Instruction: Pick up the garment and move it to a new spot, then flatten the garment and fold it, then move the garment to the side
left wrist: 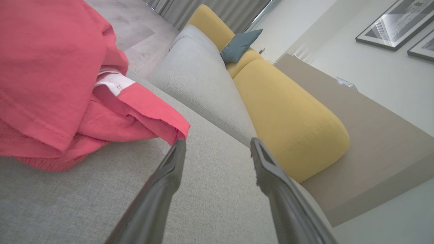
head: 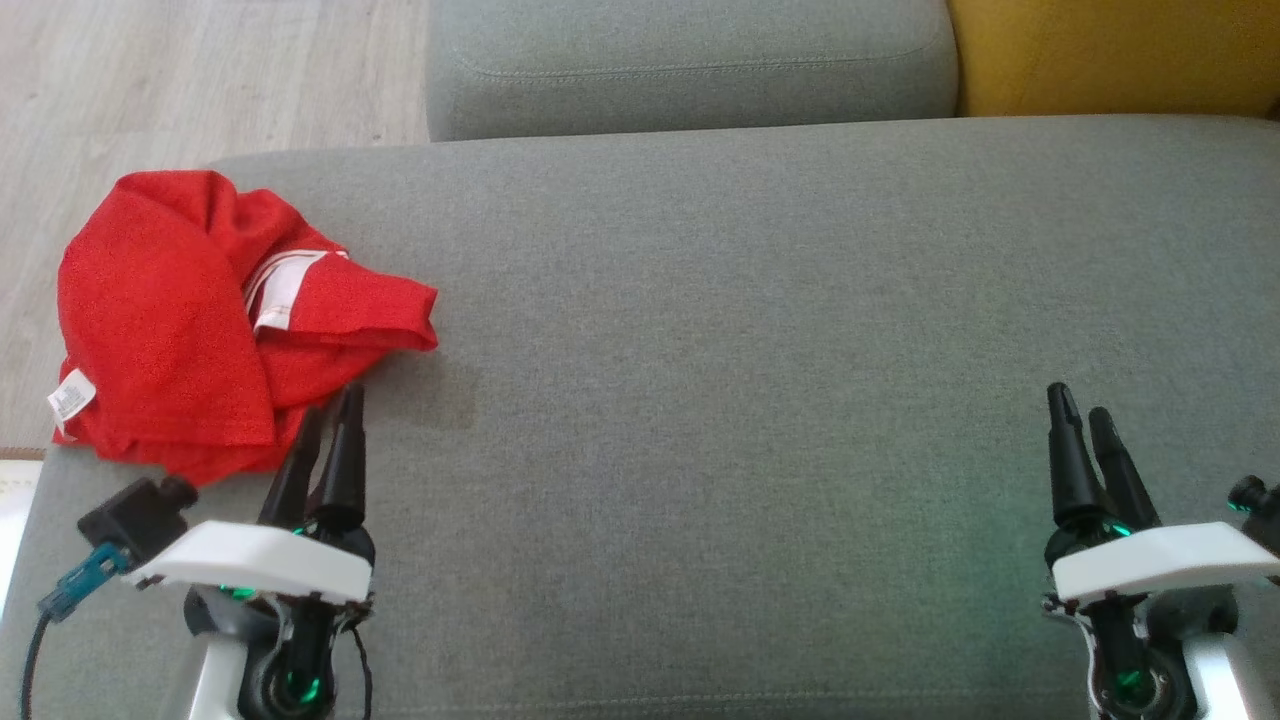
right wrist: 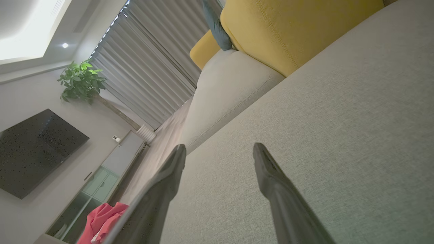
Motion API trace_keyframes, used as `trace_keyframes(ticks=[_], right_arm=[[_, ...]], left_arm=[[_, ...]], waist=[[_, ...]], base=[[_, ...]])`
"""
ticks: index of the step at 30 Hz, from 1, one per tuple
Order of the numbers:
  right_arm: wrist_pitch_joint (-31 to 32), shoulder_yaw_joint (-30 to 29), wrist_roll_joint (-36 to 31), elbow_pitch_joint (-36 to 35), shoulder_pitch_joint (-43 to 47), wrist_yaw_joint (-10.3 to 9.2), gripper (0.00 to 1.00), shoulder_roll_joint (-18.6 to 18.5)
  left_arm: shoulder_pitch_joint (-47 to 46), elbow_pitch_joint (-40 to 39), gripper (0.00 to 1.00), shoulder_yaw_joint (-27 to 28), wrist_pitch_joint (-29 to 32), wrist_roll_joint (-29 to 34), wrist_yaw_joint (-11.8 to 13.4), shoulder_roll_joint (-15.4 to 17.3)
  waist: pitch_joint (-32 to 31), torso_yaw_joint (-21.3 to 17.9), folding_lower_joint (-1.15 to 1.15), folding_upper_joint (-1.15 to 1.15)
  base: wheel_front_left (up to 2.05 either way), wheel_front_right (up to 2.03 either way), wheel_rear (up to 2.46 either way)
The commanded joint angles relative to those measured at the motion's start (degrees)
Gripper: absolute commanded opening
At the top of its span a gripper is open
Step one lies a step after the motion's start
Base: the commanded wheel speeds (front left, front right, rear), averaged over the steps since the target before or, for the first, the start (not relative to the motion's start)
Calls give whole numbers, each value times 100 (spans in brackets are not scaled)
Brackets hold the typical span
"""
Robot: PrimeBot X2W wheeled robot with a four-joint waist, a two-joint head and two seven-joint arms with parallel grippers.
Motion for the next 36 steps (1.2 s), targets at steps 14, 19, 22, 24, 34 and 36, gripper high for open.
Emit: trace_keyframes(ticks=[14, 19, 22, 24, 34, 36], right_arm=[[-184, 242, -1178, -296, -156, -3, 100, -54], [-239, 267, -1517, -304, -134, -3, 100, -32], [-281, 288, -1714, -310, -124, -3, 100, -19], [-306, 296, -1846, -322, -115, -3, 100, -8], [-388, 316, -2553, -378, -61, -3, 100, 56], [-405, 327, -2691, -381, -55, -3, 100, 64]], left_arm=[[-347, -163, 100, -63, -292, 1123, 20, 236], [-347, -131, 100, -96, -376, 1466, 27, 256], [-338, -129, 100, -105, -426, 1664, 43, 256], [-330, -139, 100, -109, -460, 1797, 52, 256], [-266, -110, 100, -150, -628, 2468, 79, 247], [-261, -92, 100, -158, -661, 2601, 83, 245]], waist=[[-15, 16, 0, 0], [-16, 22, 0, 0], [-18, 22, 0, 0], [-17, 23, 0, 0], [2, 25, 0, 0], [2, 28, 0, 0]], base=[[0, 0, 0], [0, 0, 0], [0, 0, 0], [0, 0, 0], [0, 0, 0], [0, 0, 0]])
